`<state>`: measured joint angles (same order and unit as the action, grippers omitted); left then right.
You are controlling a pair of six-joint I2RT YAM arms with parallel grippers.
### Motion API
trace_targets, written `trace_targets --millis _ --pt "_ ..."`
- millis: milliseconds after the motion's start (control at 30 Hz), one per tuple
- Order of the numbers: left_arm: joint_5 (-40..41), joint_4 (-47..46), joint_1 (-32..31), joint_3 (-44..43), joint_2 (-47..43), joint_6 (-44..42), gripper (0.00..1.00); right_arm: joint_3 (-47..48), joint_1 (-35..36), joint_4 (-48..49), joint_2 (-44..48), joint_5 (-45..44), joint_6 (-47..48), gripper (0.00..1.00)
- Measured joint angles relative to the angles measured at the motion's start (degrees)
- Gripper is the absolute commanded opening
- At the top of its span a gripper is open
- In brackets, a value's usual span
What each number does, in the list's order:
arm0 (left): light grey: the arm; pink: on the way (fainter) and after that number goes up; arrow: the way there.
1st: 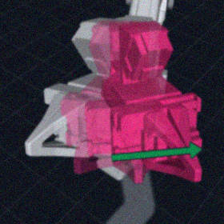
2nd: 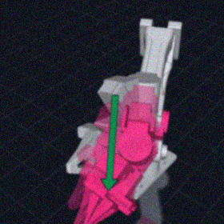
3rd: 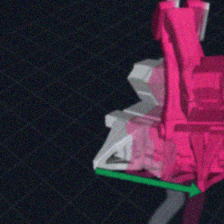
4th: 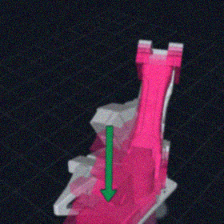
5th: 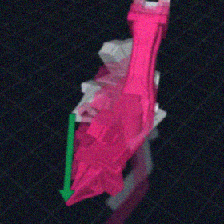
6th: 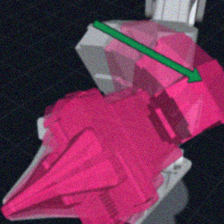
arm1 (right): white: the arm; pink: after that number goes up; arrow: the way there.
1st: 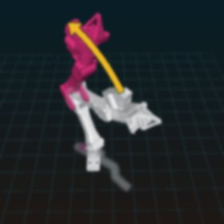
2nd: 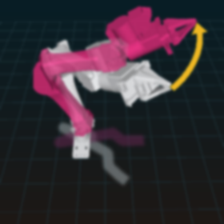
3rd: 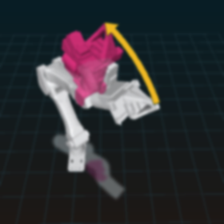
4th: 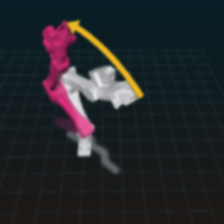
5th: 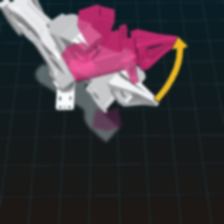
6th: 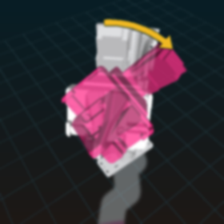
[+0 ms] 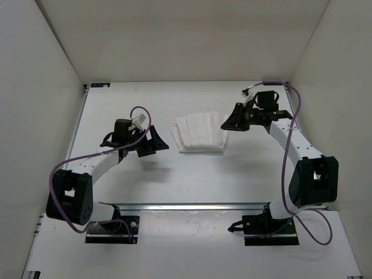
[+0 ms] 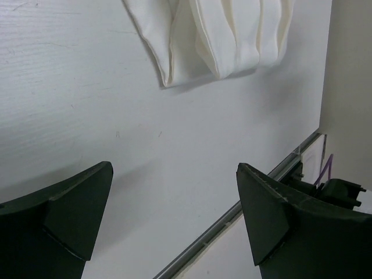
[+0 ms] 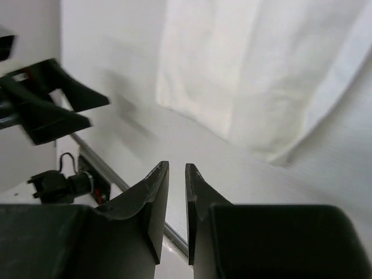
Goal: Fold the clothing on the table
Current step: Fold the skirt
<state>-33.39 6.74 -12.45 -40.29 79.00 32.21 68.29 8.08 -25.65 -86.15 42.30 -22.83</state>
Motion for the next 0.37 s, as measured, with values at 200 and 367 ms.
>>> trace_targets --millis 200,367 --pt "2.9 4.3 -0.2 1.6 -5.2 -2.7 0.99 -3.9 3.5 -3.3 1.0 -14.1 4.4 0.43" --pt "6.5 7.6 -0.1 3.1 -9.4 -4.5 0.99 -8.4 11.1 1.6 8.6 -21.5 8.1 0.00"
